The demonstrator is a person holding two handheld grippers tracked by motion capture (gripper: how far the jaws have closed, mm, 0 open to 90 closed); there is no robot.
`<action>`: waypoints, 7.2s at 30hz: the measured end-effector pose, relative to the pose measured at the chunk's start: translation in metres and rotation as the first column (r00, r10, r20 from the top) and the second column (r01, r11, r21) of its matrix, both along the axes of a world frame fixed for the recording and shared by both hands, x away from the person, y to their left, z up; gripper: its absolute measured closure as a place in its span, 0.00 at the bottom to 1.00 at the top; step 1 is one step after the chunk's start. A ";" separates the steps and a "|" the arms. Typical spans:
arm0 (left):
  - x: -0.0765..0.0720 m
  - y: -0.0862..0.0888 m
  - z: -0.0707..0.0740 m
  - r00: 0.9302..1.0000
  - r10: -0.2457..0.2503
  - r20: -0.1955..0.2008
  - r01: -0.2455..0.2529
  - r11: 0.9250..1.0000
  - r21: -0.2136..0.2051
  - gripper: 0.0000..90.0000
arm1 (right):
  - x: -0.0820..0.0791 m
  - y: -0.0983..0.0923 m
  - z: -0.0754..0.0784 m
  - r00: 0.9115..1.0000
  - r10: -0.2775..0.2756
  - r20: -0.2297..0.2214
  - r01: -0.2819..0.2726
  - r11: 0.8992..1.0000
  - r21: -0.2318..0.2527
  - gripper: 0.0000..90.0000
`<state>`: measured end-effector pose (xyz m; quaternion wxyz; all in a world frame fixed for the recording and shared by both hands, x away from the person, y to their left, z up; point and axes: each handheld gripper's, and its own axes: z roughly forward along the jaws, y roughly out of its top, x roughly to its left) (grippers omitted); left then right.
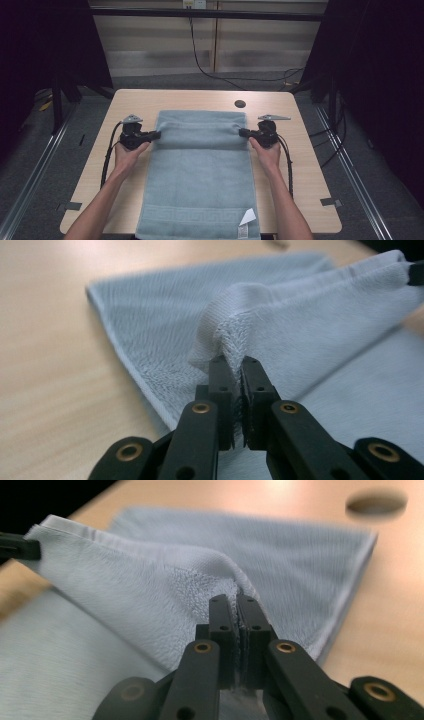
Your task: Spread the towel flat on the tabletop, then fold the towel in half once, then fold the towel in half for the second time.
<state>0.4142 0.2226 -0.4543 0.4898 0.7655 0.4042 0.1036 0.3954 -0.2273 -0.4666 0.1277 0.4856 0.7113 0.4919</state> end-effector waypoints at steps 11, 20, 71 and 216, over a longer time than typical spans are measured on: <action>-0.061 0.013 0.090 0.976 -0.059 0.209 0.075 0.995 -0.068 0.95 | -0.056 -0.010 0.111 0.969 0.104 0.225 -0.109 0.994 0.008 0.97; -0.129 0.026 0.090 0.967 -0.114 0.228 0.146 0.981 -0.131 0.95 | -0.135 -0.005 0.125 0.940 0.214 0.267 -0.206 0.977 -0.057 0.97; -0.050 -0.011 -0.050 0.990 -0.111 -0.091 0.122 0.985 0.124 0.62 | -0.060 0.029 -0.030 0.966 0.233 -0.114 -0.246 0.962 -0.118 0.67; 0.009 -0.018 0.074 0.989 -0.048 0.140 0.057 0.996 -0.063 0.90 | 0.004 -0.037 0.082 0.987 0.079 0.143 -0.079 0.997 -0.006 0.94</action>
